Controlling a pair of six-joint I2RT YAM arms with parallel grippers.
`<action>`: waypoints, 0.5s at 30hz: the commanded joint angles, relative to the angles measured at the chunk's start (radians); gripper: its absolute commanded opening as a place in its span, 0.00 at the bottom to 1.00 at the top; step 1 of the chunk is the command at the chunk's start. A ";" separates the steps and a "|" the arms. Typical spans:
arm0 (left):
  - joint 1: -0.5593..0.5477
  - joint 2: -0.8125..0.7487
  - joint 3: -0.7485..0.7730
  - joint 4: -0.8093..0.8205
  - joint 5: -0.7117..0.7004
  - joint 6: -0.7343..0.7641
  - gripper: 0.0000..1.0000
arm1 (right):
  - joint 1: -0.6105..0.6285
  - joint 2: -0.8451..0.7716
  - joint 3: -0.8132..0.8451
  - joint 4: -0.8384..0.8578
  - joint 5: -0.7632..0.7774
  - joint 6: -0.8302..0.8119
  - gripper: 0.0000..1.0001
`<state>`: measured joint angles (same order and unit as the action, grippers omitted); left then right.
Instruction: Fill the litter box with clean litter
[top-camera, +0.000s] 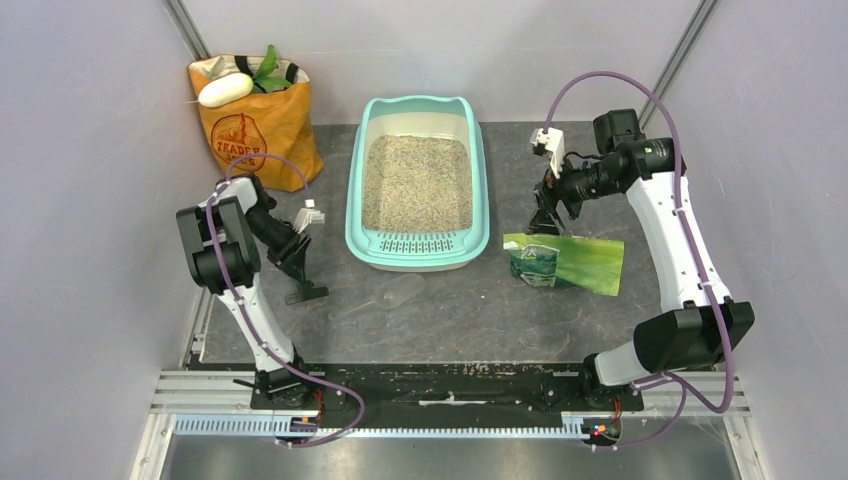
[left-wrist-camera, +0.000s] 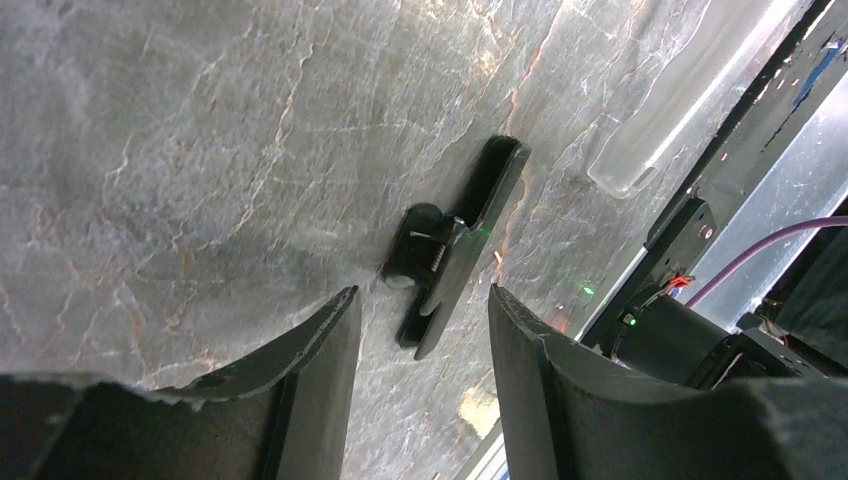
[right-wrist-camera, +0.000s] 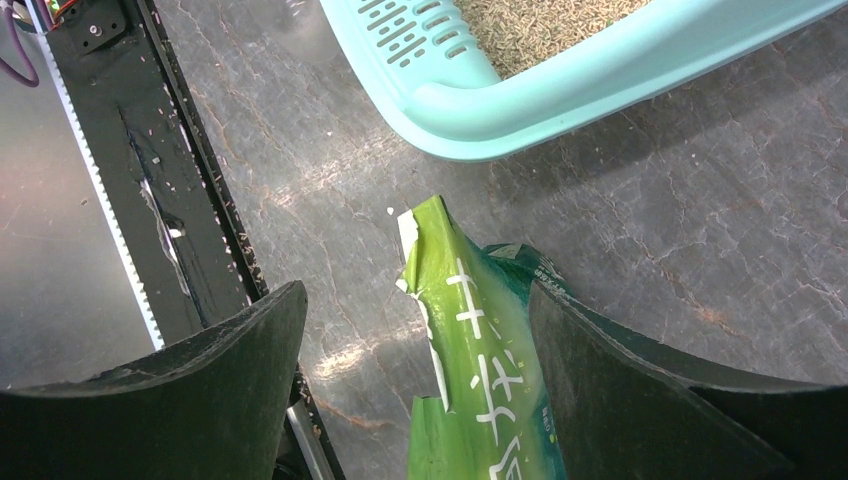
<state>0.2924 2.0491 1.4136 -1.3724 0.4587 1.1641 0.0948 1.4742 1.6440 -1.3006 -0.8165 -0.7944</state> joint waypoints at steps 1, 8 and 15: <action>-0.014 0.008 0.006 0.003 0.057 0.054 0.54 | 0.005 -0.001 0.039 -0.022 0.000 -0.009 0.88; -0.016 0.007 -0.039 0.017 0.066 0.065 0.46 | 0.006 0.015 0.054 -0.022 0.002 -0.003 0.88; -0.017 -0.015 -0.078 0.008 0.066 0.090 0.34 | 0.009 0.031 0.062 -0.023 0.004 -0.008 0.87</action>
<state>0.2775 2.0552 1.3518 -1.3579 0.4953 1.1946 0.0967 1.4940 1.6600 -1.3109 -0.8104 -0.7967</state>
